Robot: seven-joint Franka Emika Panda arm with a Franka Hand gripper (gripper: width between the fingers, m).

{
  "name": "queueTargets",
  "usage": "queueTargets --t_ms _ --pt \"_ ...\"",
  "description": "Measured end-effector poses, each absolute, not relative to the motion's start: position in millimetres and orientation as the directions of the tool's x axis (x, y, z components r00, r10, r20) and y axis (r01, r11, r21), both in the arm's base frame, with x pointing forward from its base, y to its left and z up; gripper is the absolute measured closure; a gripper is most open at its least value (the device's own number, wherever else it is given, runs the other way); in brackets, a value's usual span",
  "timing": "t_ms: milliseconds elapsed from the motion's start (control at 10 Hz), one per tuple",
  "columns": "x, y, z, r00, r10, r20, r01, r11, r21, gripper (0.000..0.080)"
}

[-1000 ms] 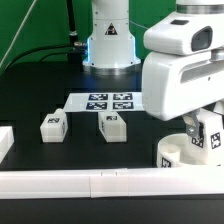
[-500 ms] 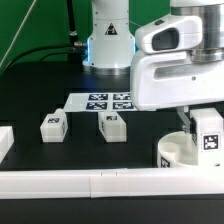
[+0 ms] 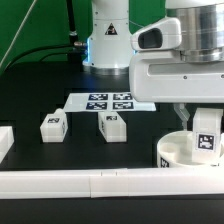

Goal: Assemble stool

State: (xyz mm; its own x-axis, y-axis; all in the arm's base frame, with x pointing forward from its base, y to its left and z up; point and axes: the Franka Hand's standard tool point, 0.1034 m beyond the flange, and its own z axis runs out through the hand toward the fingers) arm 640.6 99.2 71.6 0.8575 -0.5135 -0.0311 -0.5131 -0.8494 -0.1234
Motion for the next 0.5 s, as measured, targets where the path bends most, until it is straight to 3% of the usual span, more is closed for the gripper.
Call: queueTargets --t_ms 200,400,500 --pt "640.7 99.9 71.7 0.776 -0.629 -0.051 -0.630 -0.767 -0.122 0.0462" --pt "639.7 104.5 70.1 0.579 -0.812 -0.070 -0.813 -0.569 -0.124 0.0462" --pt "639.7 106.2 69.4 0.412 -0.905 -0.110 -0.908 -0.397 -0.130 0.0462"
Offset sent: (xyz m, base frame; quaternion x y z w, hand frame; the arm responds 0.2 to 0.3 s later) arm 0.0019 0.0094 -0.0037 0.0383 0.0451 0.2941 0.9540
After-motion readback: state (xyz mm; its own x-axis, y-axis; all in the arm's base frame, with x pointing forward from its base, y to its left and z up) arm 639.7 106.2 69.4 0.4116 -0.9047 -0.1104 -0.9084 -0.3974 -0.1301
